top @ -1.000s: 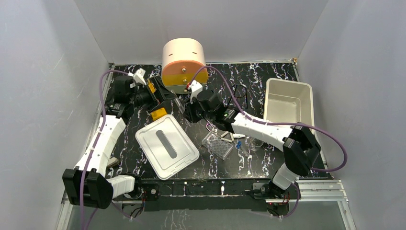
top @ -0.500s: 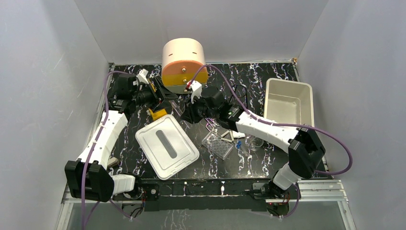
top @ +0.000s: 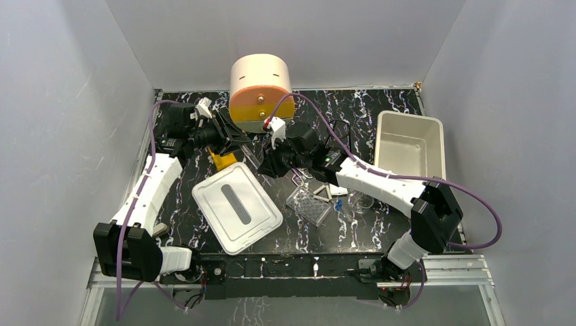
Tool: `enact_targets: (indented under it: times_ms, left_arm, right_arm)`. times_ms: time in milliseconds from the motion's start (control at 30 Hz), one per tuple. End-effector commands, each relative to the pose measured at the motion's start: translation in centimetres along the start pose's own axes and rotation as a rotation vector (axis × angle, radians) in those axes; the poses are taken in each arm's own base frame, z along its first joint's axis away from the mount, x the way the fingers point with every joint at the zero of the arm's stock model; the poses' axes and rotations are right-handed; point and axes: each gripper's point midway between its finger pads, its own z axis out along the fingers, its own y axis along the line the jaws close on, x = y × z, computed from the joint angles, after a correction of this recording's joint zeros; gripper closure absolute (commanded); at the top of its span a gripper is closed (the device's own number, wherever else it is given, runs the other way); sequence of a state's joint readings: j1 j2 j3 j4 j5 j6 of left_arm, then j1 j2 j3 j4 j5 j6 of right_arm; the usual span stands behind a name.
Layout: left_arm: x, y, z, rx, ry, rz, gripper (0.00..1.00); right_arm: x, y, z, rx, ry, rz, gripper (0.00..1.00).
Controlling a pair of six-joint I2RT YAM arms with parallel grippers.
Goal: Organize the chemistry lab equipment
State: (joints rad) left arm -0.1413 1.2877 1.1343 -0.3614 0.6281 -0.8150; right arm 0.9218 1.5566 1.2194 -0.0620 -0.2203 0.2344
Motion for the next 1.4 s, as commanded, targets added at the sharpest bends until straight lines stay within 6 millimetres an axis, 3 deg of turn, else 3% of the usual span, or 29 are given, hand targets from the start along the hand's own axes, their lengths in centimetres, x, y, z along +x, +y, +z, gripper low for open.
enact_targets:
  times_ms: [0, 200, 300, 367, 467, 567, 733, 1033, 1200, 1367]
  left_arm:
    - [-0.3, -1.4, -0.7, 0.045, -0.012, 0.049, 0.66]
    - [-0.2, -1.6, -0.9, 0.051, -0.012, 0.084, 0.79]
    - [-0.1, -1.5, -1.0, 0.049, -0.011, 0.097, 0.91]
    - [-0.4, -1.5, -1.1, 0.039, -0.027, 0.118, 0.99]
    - [-1.4, -1.7, -1.8, 0.012, -0.084, 0.159, 1.0]
    - [-2.7, -1.8, -2.6, -0.03, -0.153, 0.215, 1.0]
    - [-6.5, -0.1, -4.6, -0.239, -0.323, 0.309, 1.0]
    - [-14.0, -0.2, -9.3, -0.509, -0.61, 0.497, 1.0]
    - [-18.0, -0.8, -10.1, -0.569, -0.774, 0.575, 1.0]
    - [-21.4, -0.4, -8.9, -0.619, -0.846, 0.607, 1.0]
  right_arm:
    - [-3.0, 1.2, -0.9, -0.049, -0.063, -0.038, 0.79]
    - [-3.2, 1.1, -0.7, -0.051, -0.057, -0.047, 0.8]
    - [-3.2, 1.1, -0.6, -0.056, -0.055, -0.047, 0.78]
    - [-3.2, 1.0, -0.7, -0.051, -0.05, -0.044, 0.67]
    - [-3.3, 1.1, -1.0, -0.056, -0.041, -0.042, 0.42]
    - [-3.8, 1.1, -1.7, -0.047, -0.061, -0.047, 0.3]
    - [-4.9, 0.2, -3.5, 0.022, -0.105, -0.038, 0.24]
    - [-5.9, -2.1, -5.9, 0.142, -0.115, -0.095, 0.23]
    - [-5.5, -3.2, -5.9, 0.163, -0.096, -0.075, 0.23]
    - [-5.5, -4.6, -5.8, 0.176, -0.083, -0.056, 0.23]
